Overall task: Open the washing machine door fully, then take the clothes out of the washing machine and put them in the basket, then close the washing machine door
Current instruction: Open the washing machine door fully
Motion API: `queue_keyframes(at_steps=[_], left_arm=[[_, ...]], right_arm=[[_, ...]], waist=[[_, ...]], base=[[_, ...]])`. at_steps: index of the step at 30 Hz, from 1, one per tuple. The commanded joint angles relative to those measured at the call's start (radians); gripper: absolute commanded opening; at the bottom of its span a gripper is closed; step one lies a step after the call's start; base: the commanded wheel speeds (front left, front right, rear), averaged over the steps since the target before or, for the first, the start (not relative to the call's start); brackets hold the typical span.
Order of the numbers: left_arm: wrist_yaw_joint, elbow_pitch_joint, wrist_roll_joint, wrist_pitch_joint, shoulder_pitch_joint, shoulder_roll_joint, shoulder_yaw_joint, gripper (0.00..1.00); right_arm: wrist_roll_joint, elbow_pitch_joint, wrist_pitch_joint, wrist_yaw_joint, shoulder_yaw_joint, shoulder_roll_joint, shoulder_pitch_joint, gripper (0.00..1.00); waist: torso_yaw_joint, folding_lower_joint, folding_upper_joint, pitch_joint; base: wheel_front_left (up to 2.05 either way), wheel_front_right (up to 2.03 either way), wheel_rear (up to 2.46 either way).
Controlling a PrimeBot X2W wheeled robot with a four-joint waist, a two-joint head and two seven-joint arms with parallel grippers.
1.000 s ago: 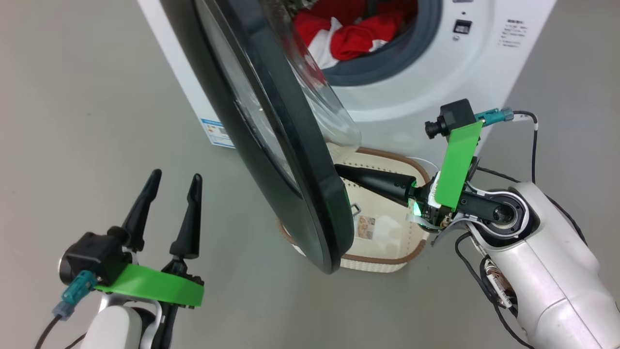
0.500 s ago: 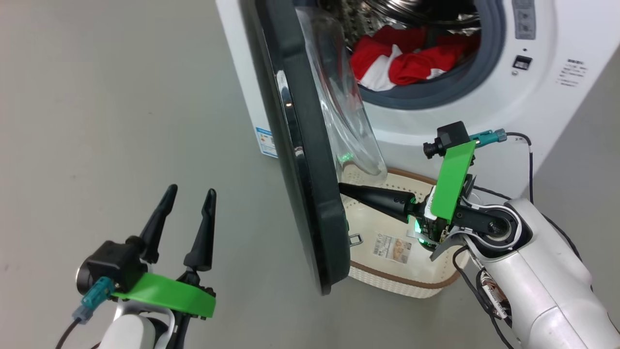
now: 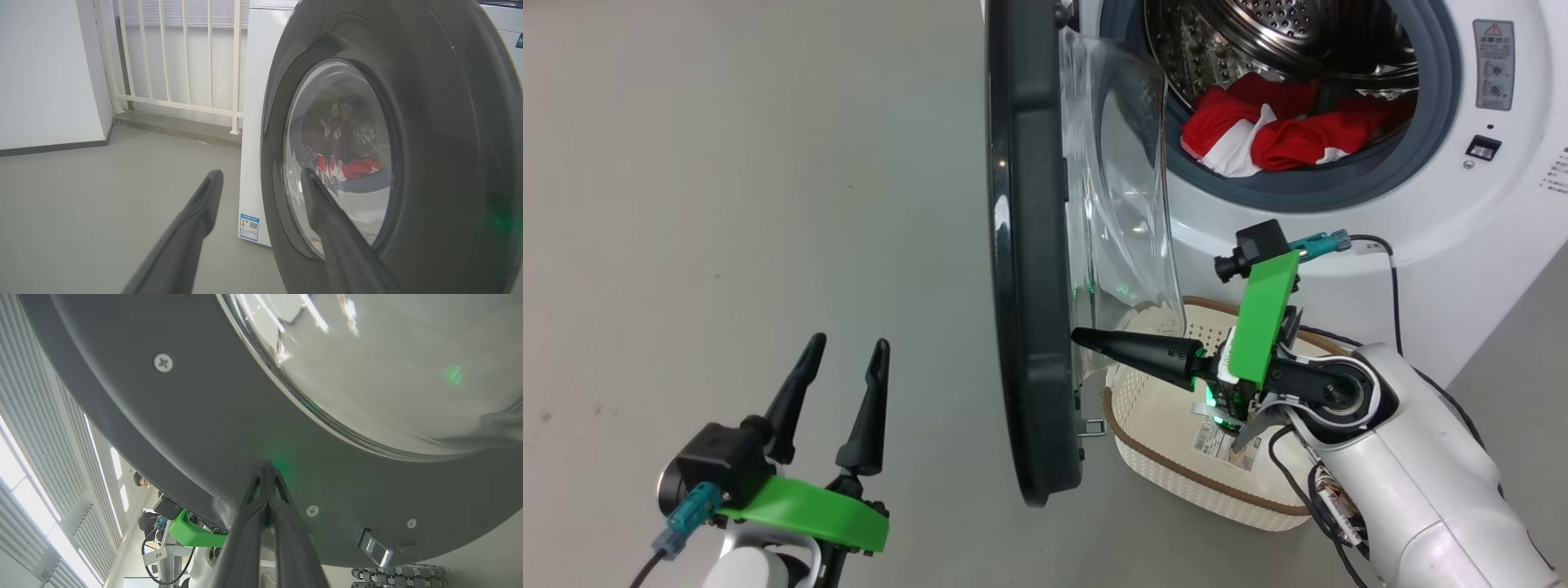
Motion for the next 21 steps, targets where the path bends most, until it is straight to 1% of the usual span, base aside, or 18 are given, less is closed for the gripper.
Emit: queue_keyframes(at_steps=[1, 6, 12, 21], left_arm=[[-0.006, -0.029, 0.004, -0.005, -0.015, 0.022, 0.040, 1.00], [-0.006, -0.048, 0.004, -0.005, -0.001, 0.018, 0.054, 1.00], [-0.006, -0.058, 0.007, -0.005, 0.016, 0.013, 0.068, 1.00], [-0.006, -0.065, 0.011, -0.005, 0.029, 0.008, 0.078, 1.00]], right_arm=[[-0.009, -0.022, 0.004, 0.008, 0.021, 0.030, -0.030, 0.00], [0.002, -0.009, -0.001, 0.008, 0.050, 0.033, -0.057, 0.00], [0.059, 0.000, -0.020, 0.008, 0.113, 0.033, -0.092, 0.00], [0.097, 0.006, -0.050, 0.008, 0.175, 0.033, -0.110, 0.00]], waist=[[0.003, 0.0000, 0.0000, 0.005], [0.010, 0.0000, 0.0000, 0.019], [0.017, 0.0000, 0.0000, 0.024], [0.014, 0.0000, 0.0000, 0.017]], base=[[0.00, 0.00, 0.00], [0.00, 0.00, 0.00], [0.00, 0.00, 0.00], [0.00, 0.00, 0.00]])
